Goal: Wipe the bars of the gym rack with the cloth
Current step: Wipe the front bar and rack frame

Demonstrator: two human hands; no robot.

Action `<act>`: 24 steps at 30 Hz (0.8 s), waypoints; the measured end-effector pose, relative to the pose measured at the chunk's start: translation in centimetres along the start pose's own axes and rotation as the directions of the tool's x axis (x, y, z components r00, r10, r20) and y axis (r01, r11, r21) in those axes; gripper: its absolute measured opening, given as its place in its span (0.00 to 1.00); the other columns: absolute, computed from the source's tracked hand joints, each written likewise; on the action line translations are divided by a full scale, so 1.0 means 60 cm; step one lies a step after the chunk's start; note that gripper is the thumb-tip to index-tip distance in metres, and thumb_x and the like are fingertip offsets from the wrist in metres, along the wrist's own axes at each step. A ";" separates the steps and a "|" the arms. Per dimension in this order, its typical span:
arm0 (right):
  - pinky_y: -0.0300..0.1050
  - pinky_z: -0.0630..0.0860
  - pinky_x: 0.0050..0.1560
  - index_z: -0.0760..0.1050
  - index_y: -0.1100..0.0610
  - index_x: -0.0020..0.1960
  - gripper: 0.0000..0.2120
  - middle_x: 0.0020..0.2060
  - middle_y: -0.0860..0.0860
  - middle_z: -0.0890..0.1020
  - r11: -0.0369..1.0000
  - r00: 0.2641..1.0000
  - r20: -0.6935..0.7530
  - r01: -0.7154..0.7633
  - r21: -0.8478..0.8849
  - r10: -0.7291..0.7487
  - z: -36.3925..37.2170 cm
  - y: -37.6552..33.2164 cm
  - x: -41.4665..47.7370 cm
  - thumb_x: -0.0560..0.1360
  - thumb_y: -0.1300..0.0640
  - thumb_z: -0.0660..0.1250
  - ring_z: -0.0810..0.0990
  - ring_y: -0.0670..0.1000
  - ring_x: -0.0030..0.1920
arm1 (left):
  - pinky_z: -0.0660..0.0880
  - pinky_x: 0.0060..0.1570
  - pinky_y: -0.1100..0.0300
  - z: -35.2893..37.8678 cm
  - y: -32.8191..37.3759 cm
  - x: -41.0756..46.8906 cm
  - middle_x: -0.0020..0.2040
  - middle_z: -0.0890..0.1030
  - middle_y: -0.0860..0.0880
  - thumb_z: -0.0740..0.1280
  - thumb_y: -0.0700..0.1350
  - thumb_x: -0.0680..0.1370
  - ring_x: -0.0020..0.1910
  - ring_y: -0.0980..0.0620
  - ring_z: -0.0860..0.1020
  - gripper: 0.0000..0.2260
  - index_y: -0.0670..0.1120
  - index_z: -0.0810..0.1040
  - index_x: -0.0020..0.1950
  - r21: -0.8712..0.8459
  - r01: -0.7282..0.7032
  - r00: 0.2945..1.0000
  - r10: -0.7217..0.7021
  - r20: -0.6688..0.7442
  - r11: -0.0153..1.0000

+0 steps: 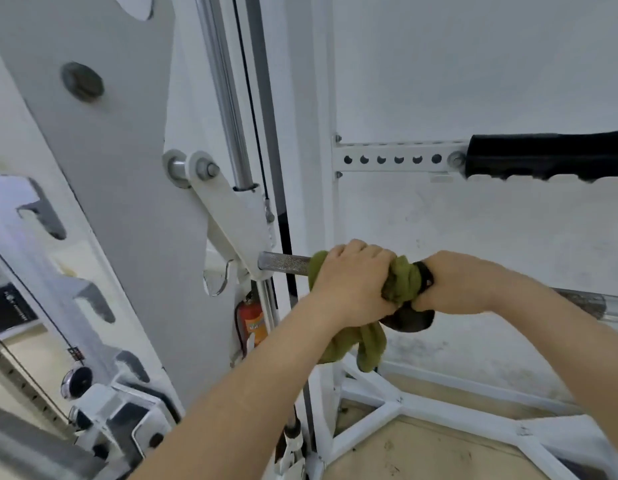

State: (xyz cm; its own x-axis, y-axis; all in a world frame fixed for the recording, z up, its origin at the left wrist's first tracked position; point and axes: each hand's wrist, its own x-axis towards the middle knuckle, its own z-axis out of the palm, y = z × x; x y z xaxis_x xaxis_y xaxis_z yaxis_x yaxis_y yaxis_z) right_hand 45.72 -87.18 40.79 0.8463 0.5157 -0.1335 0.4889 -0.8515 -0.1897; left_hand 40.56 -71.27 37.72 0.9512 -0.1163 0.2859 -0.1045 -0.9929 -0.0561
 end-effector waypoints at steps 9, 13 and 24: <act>0.43 0.62 0.35 0.71 0.55 0.52 0.15 0.36 0.48 0.71 0.952 0.950 -0.274 0.061 -0.300 -0.147 0.052 -0.199 0.046 0.73 0.45 0.66 0.71 0.50 0.35 | 0.42 0.69 0.63 0.011 -0.114 -0.151 0.79 0.41 0.52 0.63 0.43 0.79 0.77 0.55 0.40 0.36 0.47 0.41 0.79 -0.322 0.345 0.918 -0.389 -0.081 0.882; 0.42 0.63 0.33 0.66 0.52 0.37 0.11 0.34 0.47 0.73 0.952 0.885 -0.428 0.053 -0.300 -0.184 0.078 -0.256 0.092 0.75 0.61 0.62 0.74 0.50 0.34 | 0.50 0.74 0.62 0.008 -0.121 -0.172 0.78 0.55 0.48 0.57 0.34 0.77 0.76 0.54 0.53 0.32 0.45 0.49 0.79 -0.437 0.287 0.903 -0.392 -0.173 0.853; 0.43 0.60 0.32 0.66 0.53 0.43 0.09 0.34 0.46 0.69 0.945 0.891 -0.376 0.147 -0.291 -0.255 0.065 -0.193 0.072 0.76 0.49 0.60 0.73 0.52 0.38 | 0.62 0.68 0.58 -0.007 -0.123 -0.119 0.73 0.66 0.54 0.63 0.38 0.74 0.70 0.54 0.64 0.31 0.53 0.57 0.76 -0.191 0.265 0.928 -0.304 -0.215 0.945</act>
State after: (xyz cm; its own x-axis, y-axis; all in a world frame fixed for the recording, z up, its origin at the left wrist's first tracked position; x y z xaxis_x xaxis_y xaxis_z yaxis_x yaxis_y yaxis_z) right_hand 42.88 -74.75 38.61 0.7090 0.6403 0.2955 0.6485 -0.7566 0.0836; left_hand 34.41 -63.09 36.49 0.8524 0.1886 0.4877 0.0976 -0.9737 0.2058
